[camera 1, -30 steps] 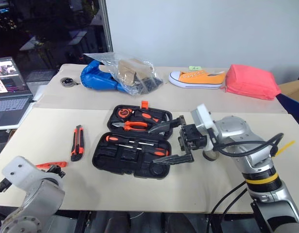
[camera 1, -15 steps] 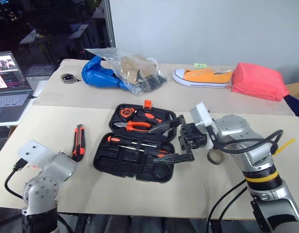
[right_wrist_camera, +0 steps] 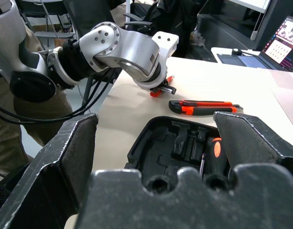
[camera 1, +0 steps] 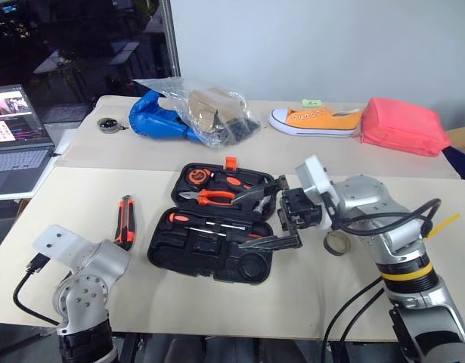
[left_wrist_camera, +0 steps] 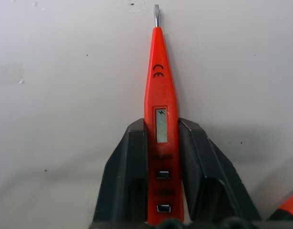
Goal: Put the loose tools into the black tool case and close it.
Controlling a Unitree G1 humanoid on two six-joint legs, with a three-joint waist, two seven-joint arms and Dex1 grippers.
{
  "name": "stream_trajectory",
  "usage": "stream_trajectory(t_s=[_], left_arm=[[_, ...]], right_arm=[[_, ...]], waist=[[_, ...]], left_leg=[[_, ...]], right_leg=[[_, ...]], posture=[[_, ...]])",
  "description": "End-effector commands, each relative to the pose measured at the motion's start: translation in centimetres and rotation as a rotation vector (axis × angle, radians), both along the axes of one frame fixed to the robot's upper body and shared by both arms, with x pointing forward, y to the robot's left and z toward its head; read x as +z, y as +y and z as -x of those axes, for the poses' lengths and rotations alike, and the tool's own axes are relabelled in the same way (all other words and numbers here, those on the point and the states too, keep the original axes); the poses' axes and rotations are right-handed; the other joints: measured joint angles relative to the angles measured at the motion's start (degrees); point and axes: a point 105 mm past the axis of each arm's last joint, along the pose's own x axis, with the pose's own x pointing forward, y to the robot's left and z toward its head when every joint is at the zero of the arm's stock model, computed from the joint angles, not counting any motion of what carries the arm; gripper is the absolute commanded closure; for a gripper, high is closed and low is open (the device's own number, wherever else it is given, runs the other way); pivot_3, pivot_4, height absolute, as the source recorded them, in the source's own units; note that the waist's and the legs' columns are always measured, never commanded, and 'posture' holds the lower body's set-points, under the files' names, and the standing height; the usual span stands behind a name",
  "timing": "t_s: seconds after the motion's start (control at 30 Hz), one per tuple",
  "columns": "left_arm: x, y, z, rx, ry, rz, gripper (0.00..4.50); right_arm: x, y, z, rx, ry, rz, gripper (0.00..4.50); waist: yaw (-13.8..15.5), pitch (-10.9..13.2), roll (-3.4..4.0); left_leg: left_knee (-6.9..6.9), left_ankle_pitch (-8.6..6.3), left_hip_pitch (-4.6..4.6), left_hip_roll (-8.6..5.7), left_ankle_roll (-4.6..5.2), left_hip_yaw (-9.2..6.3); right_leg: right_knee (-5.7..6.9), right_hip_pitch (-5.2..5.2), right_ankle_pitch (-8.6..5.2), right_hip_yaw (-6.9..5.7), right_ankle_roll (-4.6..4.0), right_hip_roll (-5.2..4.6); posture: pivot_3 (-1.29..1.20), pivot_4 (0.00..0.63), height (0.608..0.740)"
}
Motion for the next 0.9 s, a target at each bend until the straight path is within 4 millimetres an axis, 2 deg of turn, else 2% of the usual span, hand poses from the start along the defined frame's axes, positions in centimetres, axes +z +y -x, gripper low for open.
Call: stream_trajectory(t_s=[0.03, 0.07, 0.1, 0.13, 0.17, 0.2, 0.23, 0.33, 0.4, 0.47, 0.57, 0.7, 0.8, 0.9], left_arm=[[1.1, 1.9, 0.9, -0.06, -0.06, -0.084, 4.05], [4.4, 1.8, -1.1, -0.271, -0.252, -0.186, 4.05], [6.9, 1.0, -2.2, -0.448, -0.373, -0.265, 4.05], [9.0, -0.7, -3.1, -0.656, -0.504, -0.279, 4.05], [10.4, -2.2, -3.7, -0.853, -0.545, -0.312, 4.05], [10.8, -2.8, -3.9, -0.957, -0.551, -0.32, 4.05], [11.7, -4.7, -4.3, -1.197, -0.56, -0.365, 4.05], [12.5, -8.3, -4.1, -1.706, -0.519, -0.459, 4.05], [11.5, -10.7, -3.5, -2.191, -0.402, -0.523, 4.05], [9.7, -10.5, -3.5, -2.489, -0.234, -0.537, 4.05], [7.9, -9.7, -4.7, -2.72, -0.049, -0.586, 4.05], [6.7, -10.3, -6.1, -2.895, 0.036, -0.569, 4.05], [6.3, -11.1, -6.4, -2.959, 0.039, -0.541, 4.05], [5.7, -11.6, -6.8, -2.946, 0.074, -0.534, 4.05]], right_arm=[[1.0, -0.3, 0.2, -0.032, -0.056, -0.041, 0.0], [0.9, -0.5, 0.2, -0.054, -0.049, -0.05, 0.0], [0.8, -0.6, 0.3, -0.07, -0.045, -0.057, 0.0], [0.7, -0.8, 0.4, -0.089, -0.039, -0.061, 0.0], [0.5, -1.1, 0.5, -0.109, -0.033, -0.063, 0.0], [0.3, -1.3, 0.6, -0.121, -0.03, -0.063, 0.0], [0.1, -1.6, 0.8, -0.143, -0.024, -0.064, 0.0], [-0.3, -2.0, 0.9, -0.188, -0.015, -0.065, 0.0], [-0.9, -2.9, 1.0, -0.252, -0.015, -0.057, 0.0], [-1.4, -3.7, 1.3, -0.31, -0.014, -0.052, 0.0], [-1.7, -4.3, 1.8, -0.363, -0.014, -0.046, 0.0], [-2.1, -4.8, 2.7, -0.431, -0.007, -0.046, 0.0], [-2.3, -5.0, 3.2, -0.471, 0.002, -0.052, 0.0], [-2.6, -5.1, 3.6, -0.502, 0.01, -0.057, 0.0]], waist=[[-0.5, 0.0, 0.0], [-0.6, 0.0, -0.01], [-0.8, 0.1, -0.25], [-0.8, 0.2, -0.4], [-0.6, 0.3, -0.44], [0.0, 0.3, -0.43], [0.2, 0.3, -0.36], [0.6, 0.3, -0.32], [0.7, 0.3, -0.31], [0.9, 0.3, -0.21], [0.6, 0.3, 0.01], [0.2, 0.3, 0.0], [0.3, 0.3, -0.01], [0.3, 0.3, -0.01]], left_leg=[[-0.04, 0.0, -0.01, 0.01, 0.0, 0.0], [-0.07, 0.0, -0.03, 0.01, 0.0, -0.02], [-0.09, 0.0, -0.06, 0.02, -0.01, -0.06], [-0.16, 0.1, -0.18, 0.08, -0.19, -0.2], [-0.23, 0.23, -0.25, 0.1, -0.4, -0.33], [-0.28, 0.32, -0.35, 0.12, -0.57, -0.39], [-0.29, 0.36, -0.37, 0.09, -0.61, -0.39], [-0.29, 0.35, -0.34, 0.03, -0.6, -0.27], [-0.3, 0.34, -0.35, 0.04, -0.58, -0.17], [-0.32, 0.35, -0.42, 0.06, -0.58, -0.2], [-0.39, 0.36, -0.75, 0.09, -0.53, -0.15], [-0.23, 0.16, -1.14, 0.15, -0.12, -0.26], [-0.06, -0.06, -1.27, 0.14, 0.26, -0.26], [0.13, -0.22, -1.37, 0.12, 0.52, -0.26]], right_leg=[[-0.01, -0.02, 0.0, 0.01, 0.0, 0.01], [-0.02, -0.05, -0.01, 0.0, -0.01, 0.02], [-0.02, -0.07, -0.01, -0.04, -0.02, 0.02], [0.02, -0.24, -0.05, -0.18, -0.13, 0.12], [0.02, -0.31, -0.05, -0.36, -0.21, 0.14], [0.02, -0.41, -0.05, -0.46, -0.27, 0.15], [0.0, -0.42, -0.06, -0.53, -0.27, 0.07], [-0.1, -0.37, -0.09, -0.45, -0.23, 0.01], [-0.18, -0.42, -0.13, -0.37, -0.23, 0.0], [-0.16, -0.5, -0.2, -0.45, -0.34, 0.05], [-0.08, -0.87, -0.2, -0.35, -0.32, 0.1], [-0.04, -1.1, -0.22, -0.35, -0.27, 0.26], [-0.06, -1.09, -0.27, -0.35, -0.19, 0.25], [-0.06, -1.08, -0.32, -0.33, -0.1, 0.22]], posture=[[0.0, 0.15, 0.74], [0.0, 0.15, 0.74], [0.0, 0.15, 0.74], [0.0, 0.15, 0.74], [0.0, 0.15, 0.74], [0.0, 0.15, 0.74], [0.0, 0.15, 0.74], [0.0, 0.15, 0.74], [0.0, 0.15, 0.74], [0.0, 0.15, 0.74], [0.0, 0.15, 0.74], [0.0, 0.15, 0.74], [0.0, 0.15, 0.74], [0.0, 0.15, 0.74]])
